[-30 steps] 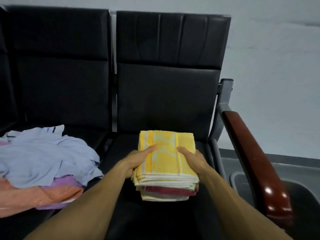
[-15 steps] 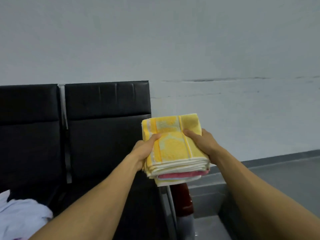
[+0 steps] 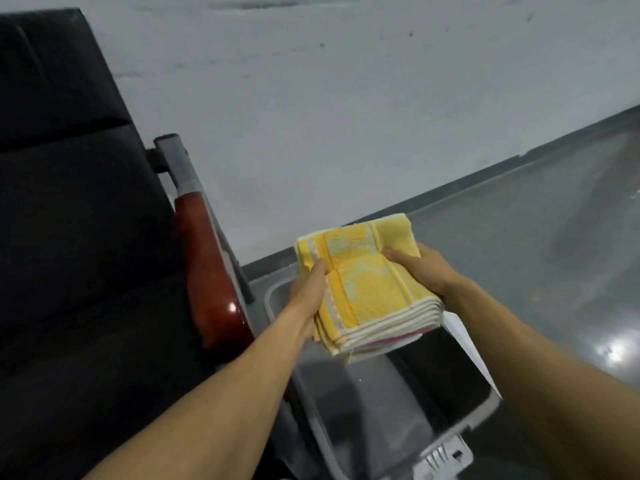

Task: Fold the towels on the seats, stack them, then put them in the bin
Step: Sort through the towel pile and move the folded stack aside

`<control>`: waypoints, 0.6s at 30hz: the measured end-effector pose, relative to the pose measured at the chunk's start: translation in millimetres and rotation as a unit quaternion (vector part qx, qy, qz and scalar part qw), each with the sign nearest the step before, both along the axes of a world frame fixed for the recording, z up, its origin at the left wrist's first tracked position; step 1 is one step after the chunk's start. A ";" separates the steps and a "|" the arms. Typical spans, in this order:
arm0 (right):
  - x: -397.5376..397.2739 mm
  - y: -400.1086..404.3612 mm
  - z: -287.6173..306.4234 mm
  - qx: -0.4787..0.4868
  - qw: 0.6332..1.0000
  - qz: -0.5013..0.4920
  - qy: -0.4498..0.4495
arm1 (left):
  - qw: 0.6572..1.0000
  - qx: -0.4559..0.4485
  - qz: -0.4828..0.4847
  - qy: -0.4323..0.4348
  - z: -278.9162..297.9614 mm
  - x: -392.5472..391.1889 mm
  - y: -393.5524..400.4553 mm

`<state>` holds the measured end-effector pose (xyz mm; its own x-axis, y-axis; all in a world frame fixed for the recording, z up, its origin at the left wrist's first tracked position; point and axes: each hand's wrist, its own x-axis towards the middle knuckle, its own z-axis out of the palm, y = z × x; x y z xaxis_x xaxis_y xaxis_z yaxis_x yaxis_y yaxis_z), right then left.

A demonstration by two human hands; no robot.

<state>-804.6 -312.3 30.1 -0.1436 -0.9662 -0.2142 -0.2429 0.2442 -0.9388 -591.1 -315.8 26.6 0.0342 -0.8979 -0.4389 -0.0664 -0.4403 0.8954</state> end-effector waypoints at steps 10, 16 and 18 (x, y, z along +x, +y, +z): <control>-16.4 -2.4 -182.2 0.182 0.983 0.015 -0.010 | 0.986 0.162 -0.025 0.004 -174.1 -18.0 -2.7; -17.2 6.3 -259.1 0.321 0.946 0.054 0.000 | 0.965 0.255 -0.053 -0.024 -263.7 -16.2 8.4; -13.0 11.1 -279.5 0.354 0.933 0.070 0.008 | 0.954 0.278 -0.078 -0.076 -283.0 -16.2 11.6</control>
<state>-817.6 -301.2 -249.5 -0.0347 -0.5933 -0.8042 -0.3310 0.7661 -0.5509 -607.3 -304.2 -256.4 0.0197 -0.5267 -0.8498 -0.2802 -0.8188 0.5010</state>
